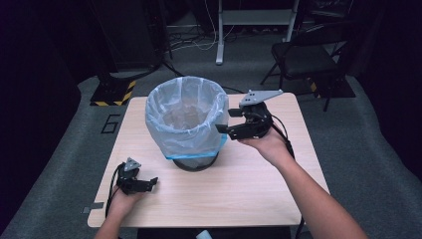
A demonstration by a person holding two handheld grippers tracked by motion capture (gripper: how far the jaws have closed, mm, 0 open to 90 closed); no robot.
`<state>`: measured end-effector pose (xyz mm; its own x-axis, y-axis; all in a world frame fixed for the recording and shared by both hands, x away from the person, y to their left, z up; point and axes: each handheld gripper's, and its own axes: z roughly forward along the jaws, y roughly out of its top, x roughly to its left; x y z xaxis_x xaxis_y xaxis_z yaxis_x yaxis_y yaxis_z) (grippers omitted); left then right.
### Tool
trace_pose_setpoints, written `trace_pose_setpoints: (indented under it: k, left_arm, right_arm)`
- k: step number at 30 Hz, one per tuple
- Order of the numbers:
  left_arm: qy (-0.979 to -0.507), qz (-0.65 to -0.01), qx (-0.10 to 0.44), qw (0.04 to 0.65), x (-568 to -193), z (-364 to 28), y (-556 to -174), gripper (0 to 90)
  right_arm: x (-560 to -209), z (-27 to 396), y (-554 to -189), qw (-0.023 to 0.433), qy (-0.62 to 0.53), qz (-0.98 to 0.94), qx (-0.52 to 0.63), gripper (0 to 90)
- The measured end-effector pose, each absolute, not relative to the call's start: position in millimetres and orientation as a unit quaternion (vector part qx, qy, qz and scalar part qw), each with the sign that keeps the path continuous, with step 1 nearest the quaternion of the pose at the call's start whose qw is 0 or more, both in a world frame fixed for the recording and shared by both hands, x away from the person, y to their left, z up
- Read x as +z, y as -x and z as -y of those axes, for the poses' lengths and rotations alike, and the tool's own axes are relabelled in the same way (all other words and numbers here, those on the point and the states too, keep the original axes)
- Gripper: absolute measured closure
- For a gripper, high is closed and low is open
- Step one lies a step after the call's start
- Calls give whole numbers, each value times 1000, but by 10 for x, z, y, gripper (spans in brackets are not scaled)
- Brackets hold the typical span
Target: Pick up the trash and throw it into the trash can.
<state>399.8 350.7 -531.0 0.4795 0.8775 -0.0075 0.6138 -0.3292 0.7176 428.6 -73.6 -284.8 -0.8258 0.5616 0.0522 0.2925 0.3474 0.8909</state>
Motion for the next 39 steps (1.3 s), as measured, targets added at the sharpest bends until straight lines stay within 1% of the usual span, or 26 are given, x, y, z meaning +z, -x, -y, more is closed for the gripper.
trace_pose_setpoints:
  k: [6,15,20,21,23,25,29,30,39]
  left_arm:
    - [-791,-471,195,337,-5310,-3506,-3998,0]
    - [-792,-471,194,337,-5309,-3506,-3998,0]
    - [-792,-472,194,336,-5308,-3505,-3997,0]
    - [-792,-471,195,336,-5308,-3505,-3997,0]
    - [-792,-471,194,336,-5308,-3505,-3997,0]
    - [-792,-471,194,336,-5308,-3505,-3997,0]
    - [-792,-471,195,336,-5309,-3506,-3996,0]
    - [-792,-471,195,337,-5309,-3506,-3996,0]
    - [-792,-471,194,337,-5310,-3506,-3995,0]
  right_arm:
    - [-3000,937,-4251,135,-277,-801,514,303]
    - [-3388,1174,-4212,136,-301,-794,510,312]
    - [-3524,1239,-4187,150,-306,-795,501,319]
    - [-3604,1279,-4174,153,-309,-796,498,322]
    - [-3632,1292,-4171,155,-310,-796,497,322]
    - [-3757,1347,-4157,154,-318,-794,494,324]
    - [-3849,1388,-4140,155,-324,-794,491,325]
    - [-3924,1414,-4119,157,-327,-794,489,326]
    - [-4207,1498,-4077,167,-345,-793,474,335]
